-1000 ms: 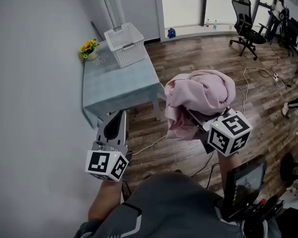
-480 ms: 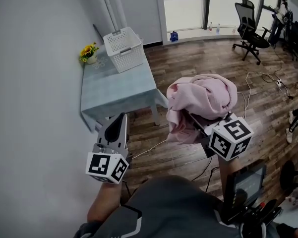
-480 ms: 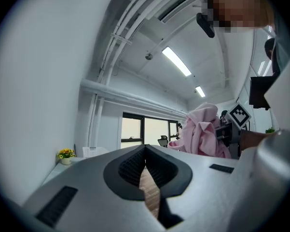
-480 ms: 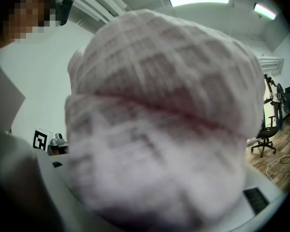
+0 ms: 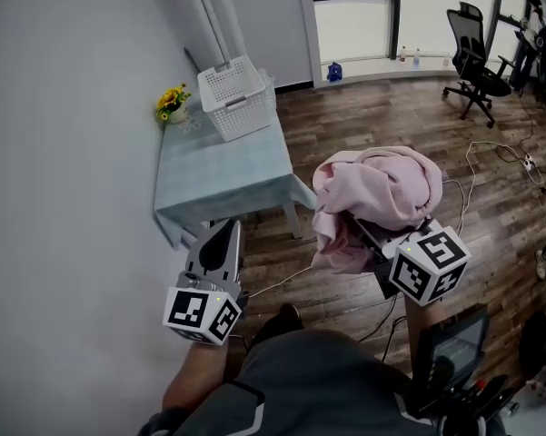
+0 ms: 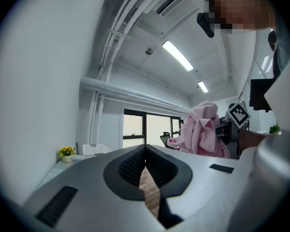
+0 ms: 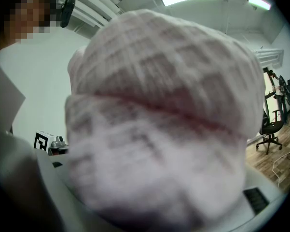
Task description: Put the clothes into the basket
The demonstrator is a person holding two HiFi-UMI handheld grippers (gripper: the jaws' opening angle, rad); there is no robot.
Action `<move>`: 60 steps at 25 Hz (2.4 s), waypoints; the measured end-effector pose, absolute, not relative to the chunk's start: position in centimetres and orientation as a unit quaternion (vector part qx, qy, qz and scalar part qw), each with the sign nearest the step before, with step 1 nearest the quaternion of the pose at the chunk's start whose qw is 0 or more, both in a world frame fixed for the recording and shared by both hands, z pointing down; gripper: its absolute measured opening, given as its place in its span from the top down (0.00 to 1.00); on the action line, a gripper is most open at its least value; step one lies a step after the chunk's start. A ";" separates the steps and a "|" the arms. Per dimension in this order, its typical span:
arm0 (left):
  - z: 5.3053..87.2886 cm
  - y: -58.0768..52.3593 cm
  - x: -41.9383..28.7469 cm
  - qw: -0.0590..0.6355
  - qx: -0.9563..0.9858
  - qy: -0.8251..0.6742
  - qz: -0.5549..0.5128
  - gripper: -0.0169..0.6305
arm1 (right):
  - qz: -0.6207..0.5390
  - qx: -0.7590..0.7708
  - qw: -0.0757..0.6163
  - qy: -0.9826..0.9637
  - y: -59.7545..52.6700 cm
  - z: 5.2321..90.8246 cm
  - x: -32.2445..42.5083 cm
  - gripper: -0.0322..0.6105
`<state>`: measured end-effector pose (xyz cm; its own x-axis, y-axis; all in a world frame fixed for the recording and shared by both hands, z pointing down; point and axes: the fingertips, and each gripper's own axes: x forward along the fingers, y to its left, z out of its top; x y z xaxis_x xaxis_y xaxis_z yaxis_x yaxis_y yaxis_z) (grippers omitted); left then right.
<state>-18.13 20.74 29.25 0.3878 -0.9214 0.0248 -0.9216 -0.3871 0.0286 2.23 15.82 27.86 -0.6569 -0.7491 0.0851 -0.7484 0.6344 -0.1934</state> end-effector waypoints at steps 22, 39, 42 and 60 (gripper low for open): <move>30.8 4.6 -23.1 0.015 0.853 -0.521 -0.036 0.96 | -0.103 -0.455 -0.027 0.884 1.5 28.1 -1.0 0.40; 31.8 -3.3 -25.6 0.021 0.829 -0.558 -0.032 0.96 | -0.099 -0.394 -0.028 0.914 -9.2 28.2 -5.1 0.40; 31.4 -5.3 -25.1 0.018 0.810 -0.585 -0.025 0.96 | -0.102 -0.367 -0.024 0.924 -11.8 28.3 -4.7 0.40; 29.5 -18.3 -15.0 0.020 0.724 -0.690 -0.005 0.96 | -0.098 -0.226 -0.028 0.969 -28.6 28.2 4.2 0.40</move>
<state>-15.01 -18.32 29.52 0.0491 -0.9986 0.0196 -0.9982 -0.0484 0.0355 4.22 -28.58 28.15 -0.8965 -0.4319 0.0987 -0.4429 0.8788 -0.1776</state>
